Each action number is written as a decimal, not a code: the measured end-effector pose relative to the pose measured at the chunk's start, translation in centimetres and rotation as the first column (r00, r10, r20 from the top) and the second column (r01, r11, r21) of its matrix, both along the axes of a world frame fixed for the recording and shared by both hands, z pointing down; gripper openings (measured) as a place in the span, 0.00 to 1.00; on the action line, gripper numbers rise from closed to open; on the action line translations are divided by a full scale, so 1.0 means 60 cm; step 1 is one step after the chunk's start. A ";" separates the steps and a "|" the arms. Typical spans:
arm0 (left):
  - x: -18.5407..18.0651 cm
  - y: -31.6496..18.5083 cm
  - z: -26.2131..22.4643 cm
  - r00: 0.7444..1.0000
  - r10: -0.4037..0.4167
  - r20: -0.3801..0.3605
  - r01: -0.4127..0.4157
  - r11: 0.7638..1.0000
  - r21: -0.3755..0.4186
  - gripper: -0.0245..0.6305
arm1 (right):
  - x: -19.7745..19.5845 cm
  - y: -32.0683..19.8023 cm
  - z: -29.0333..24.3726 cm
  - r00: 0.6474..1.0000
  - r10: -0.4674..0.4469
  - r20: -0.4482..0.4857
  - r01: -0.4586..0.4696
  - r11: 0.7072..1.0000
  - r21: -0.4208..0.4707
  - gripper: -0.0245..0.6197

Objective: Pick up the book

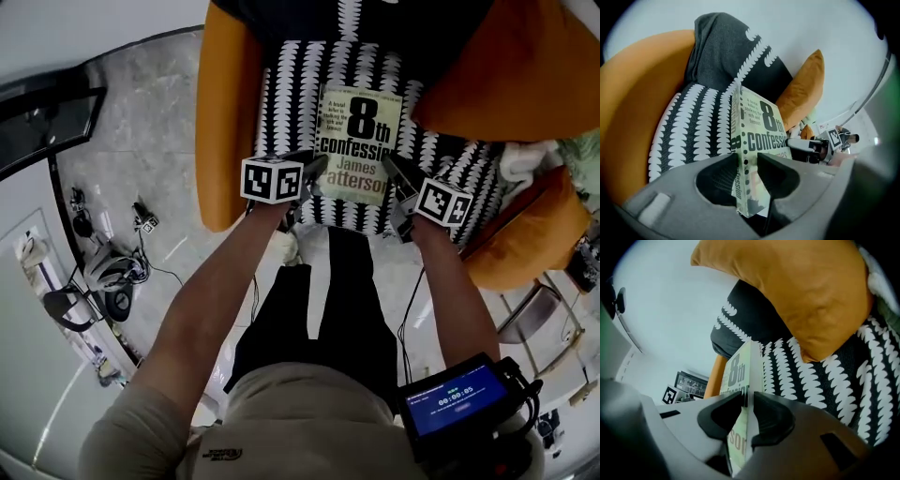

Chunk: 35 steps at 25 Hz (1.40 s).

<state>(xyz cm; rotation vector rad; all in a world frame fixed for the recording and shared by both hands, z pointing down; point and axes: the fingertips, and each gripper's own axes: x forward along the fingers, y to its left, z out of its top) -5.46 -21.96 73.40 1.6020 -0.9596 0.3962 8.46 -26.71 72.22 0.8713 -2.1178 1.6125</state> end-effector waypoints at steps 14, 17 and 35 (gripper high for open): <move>-0.042 0.131 -0.258 1.000 0.010 0.001 -0.010 0.987 0.162 0.24 | -0.041 0.135 -0.270 0.999 -0.017 0.029 0.013 0.988 0.154 0.17; -0.045 0.135 -0.275 1.000 0.013 0.003 -0.013 0.984 0.175 0.24 | -0.043 0.137 -0.283 0.999 -0.011 0.042 0.004 0.987 0.163 0.17; -0.056 0.135 -0.320 0.996 -0.045 0.073 0.024 0.962 0.272 0.21 | -0.048 0.135 -0.290 0.987 -0.022 0.162 -0.013 0.977 0.211 0.17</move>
